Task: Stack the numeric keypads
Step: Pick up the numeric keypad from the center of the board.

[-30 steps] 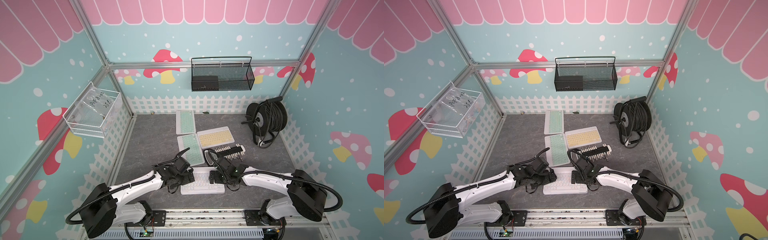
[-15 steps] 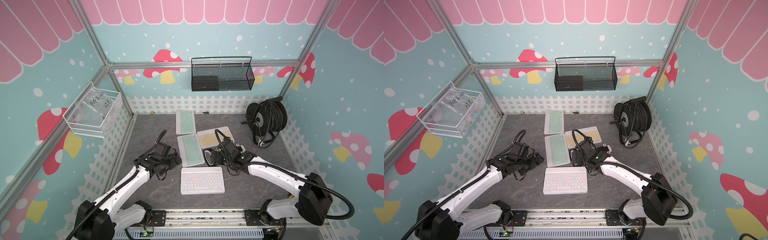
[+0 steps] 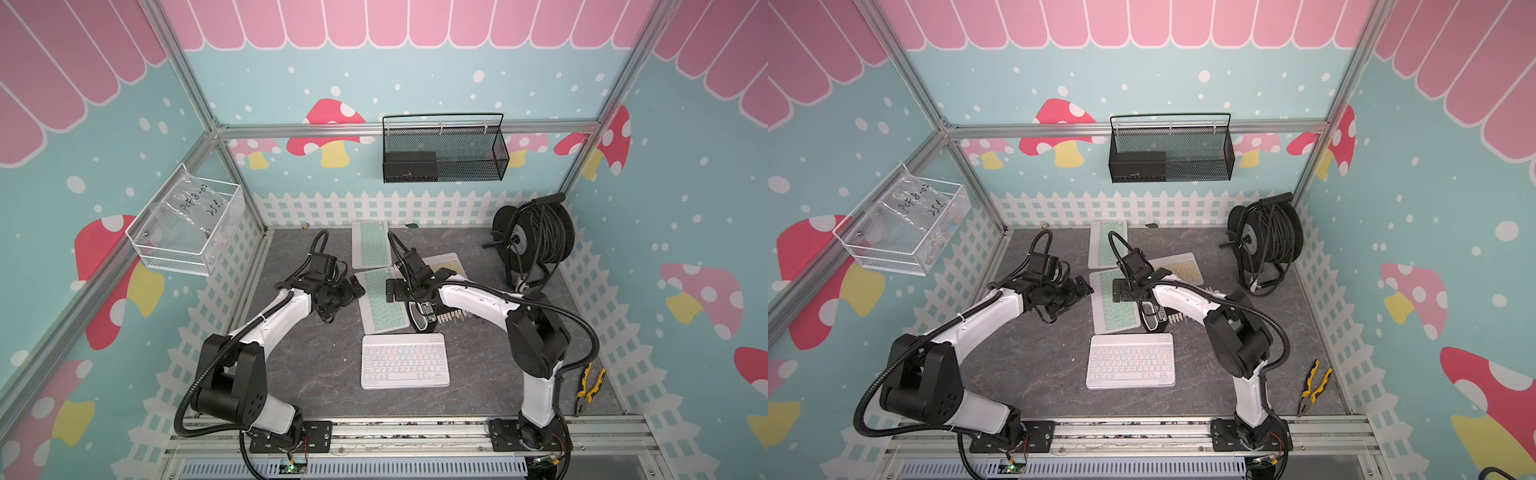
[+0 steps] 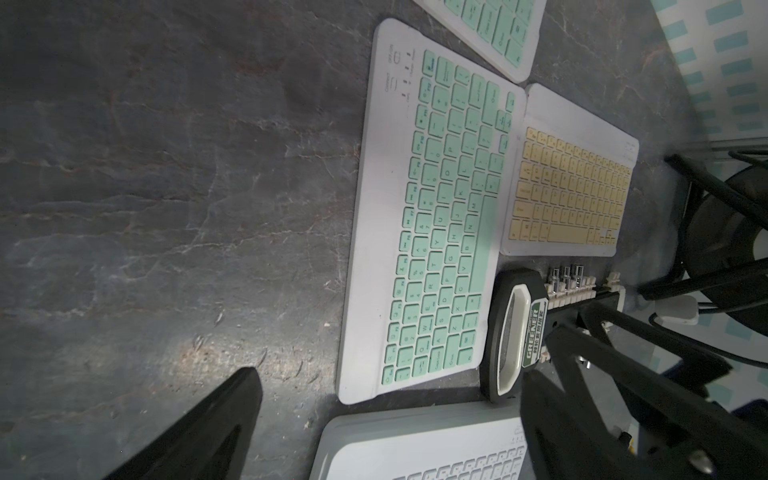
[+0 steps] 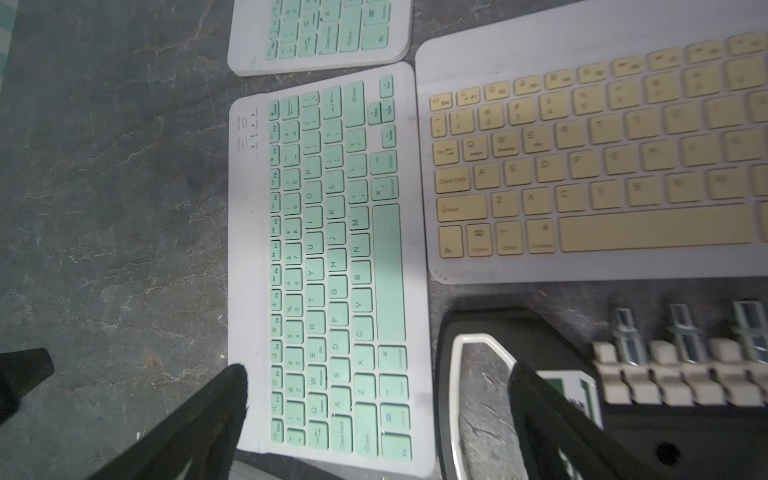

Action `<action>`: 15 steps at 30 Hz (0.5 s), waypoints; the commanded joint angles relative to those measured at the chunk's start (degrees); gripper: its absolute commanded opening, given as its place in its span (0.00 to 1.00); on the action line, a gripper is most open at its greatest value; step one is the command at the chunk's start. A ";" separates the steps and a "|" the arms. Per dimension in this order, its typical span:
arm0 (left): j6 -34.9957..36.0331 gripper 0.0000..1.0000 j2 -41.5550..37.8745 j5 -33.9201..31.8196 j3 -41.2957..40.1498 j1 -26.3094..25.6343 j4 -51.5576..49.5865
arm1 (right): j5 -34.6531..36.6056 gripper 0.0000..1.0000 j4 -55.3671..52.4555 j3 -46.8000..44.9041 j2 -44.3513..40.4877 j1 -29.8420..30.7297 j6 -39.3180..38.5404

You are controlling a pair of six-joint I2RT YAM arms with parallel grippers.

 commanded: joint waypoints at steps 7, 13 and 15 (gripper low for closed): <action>3.39 1.00 3.55 8.09 1.13 6.38 4.20 | -1.45 1.00 -1.92 6.52 8.43 0.41 -1.13; 4.27 1.00 5.89 9.98 2.13 7.98 4.59 | -2.98 0.99 -3.13 11.19 12.83 0.41 -0.95; 4.58 1.00 6.58 10.41 2.52 8.25 4.69 | -2.85 1.00 -3.51 11.67 13.43 0.41 -0.83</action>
